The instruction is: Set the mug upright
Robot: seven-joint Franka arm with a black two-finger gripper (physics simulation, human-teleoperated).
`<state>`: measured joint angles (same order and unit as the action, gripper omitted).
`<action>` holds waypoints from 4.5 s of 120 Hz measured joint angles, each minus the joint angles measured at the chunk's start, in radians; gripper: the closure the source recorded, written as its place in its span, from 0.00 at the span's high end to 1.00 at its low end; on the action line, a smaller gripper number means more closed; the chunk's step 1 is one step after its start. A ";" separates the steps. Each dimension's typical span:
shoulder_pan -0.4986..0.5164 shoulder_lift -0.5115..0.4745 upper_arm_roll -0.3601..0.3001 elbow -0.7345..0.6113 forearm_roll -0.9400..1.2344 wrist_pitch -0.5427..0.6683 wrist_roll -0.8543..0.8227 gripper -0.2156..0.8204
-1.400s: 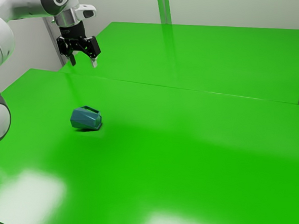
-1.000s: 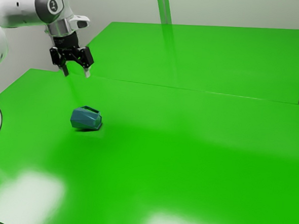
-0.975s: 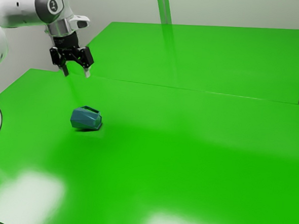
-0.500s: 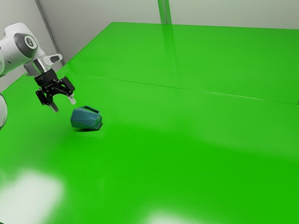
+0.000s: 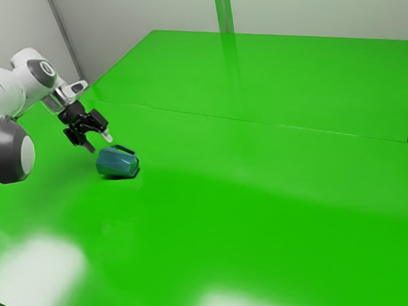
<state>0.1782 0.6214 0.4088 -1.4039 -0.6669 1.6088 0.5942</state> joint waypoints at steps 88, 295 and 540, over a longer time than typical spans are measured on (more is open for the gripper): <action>0.014 0.061 0.022 -0.056 -0.226 -0.035 0.167 0.79; -0.003 0.050 0.051 -0.146 -0.388 -0.077 0.266 0.15; -0.323 -0.502 -0.330 -0.735 0.851 0.657 -0.125 0.03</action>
<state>-0.1452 0.1189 0.0785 -2.1387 0.1837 2.2659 0.4687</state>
